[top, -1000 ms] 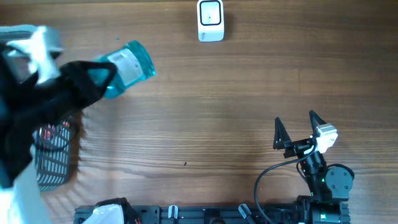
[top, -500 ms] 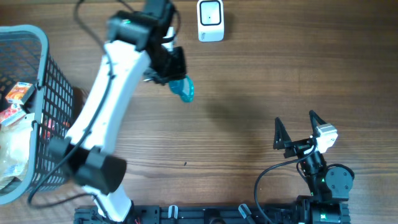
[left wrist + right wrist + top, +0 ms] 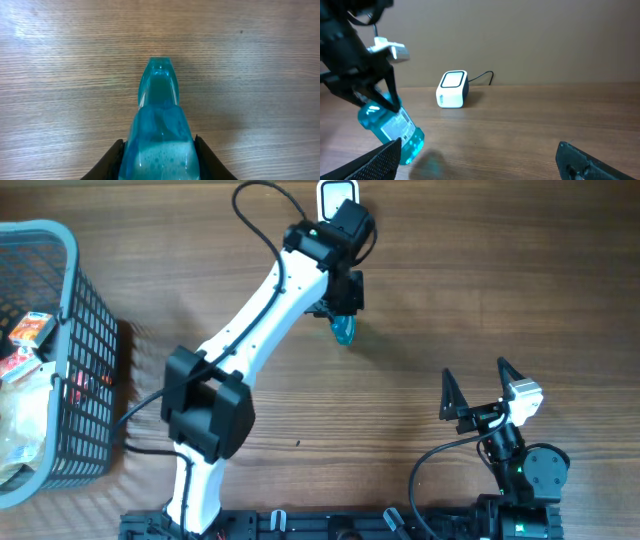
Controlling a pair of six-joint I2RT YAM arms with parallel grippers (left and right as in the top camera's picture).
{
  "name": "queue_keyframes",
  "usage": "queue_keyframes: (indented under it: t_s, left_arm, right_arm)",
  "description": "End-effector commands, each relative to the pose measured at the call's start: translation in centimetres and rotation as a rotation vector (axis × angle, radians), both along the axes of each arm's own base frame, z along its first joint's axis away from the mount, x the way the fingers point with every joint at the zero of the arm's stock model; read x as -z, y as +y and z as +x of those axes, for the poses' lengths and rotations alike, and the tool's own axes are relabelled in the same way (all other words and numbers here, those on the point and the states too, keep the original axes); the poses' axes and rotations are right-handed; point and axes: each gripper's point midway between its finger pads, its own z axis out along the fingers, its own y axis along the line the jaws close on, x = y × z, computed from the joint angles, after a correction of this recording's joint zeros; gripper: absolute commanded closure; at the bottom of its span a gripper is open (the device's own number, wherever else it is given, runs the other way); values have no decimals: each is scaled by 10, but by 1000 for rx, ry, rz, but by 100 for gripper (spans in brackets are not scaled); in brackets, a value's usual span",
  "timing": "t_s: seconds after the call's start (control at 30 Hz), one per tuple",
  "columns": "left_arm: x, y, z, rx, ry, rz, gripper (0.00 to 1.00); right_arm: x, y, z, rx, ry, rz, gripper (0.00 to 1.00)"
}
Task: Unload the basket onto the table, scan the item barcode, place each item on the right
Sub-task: 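Lift the mouthwash bottle and set it upright near the scanner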
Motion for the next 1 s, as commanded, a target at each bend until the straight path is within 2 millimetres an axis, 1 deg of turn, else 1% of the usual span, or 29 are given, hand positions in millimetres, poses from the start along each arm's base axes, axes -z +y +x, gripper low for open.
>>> queue_keyframes:
  t_s: [0.0, 0.1, 0.13, 0.17, 0.23, 0.27, 0.33, 0.37, 0.5, 0.63, 0.73, 0.8, 0.83, 0.87, 0.97]
  left_arm:
    - [8, -17, -6, 15, 3, 7, 87]
    - [13, -23, -11, 34, 7, 22, 87]
    - [14, -24, -11, 36, 3, 31, 84]
    - [14, -24, -12, 39, 0, 36, 75]
    - [15, -24, -11, 38, 0, 37, 62]
    - [14, -24, -11, 38, -1, 37, 48]
    - [14, -25, -8, 36, -12, 27, 29]
    - [13, -26, -7, 36, -18, 21, 26]
    - [-1, -31, -3, 37, -48, -14, 24]
    - [-34, -32, 7, 25, -125, -71, 21]
    - [-64, -25, 14, 3, -175, -120, 20]
    - [-92, -21, 14, -4, -191, -204, 20]
    - [-112, -16, 14, -10, -204, -262, 20]
    - [-127, -7, 15, -26, -228, -285, 20]
    - [-190, 48, 18, -116, -369, -334, 20]
  right_arm:
    - [-1, 1, 0, -1, -10, -17, 0]
    - [-1, 1, 0, -1, -10, -17, 0]
    - [-1, 1, 0, -1, -10, -18, 0]
    - [-1, 1, 0, -1, -10, -17, 0]
    - [-1, 1, 0, -1, -10, -18, 0]
    - [-1, 1, 0, -1, -10, -17, 0]
    - [-1, 1, 0, -1, -10, -17, 0]
    - [-1, 1, 0, -1, -10, -17, 0]
    - [-1, 1, 0, -1, -10, -18, 0]
    - [-1, 1, 0, -1, -10, -17, 0]
    - [-1, 1, 0, -1, -10, -17, 0]
    - [-1, 1, 0, -1, -10, -17, 0]
    - [-1, 1, 0, -1, -10, -17, 0]
    - [-1, 1, 0, -1, -10, -17, 0]
    - [-1, 1, 0, -1, -10, -17, 0]
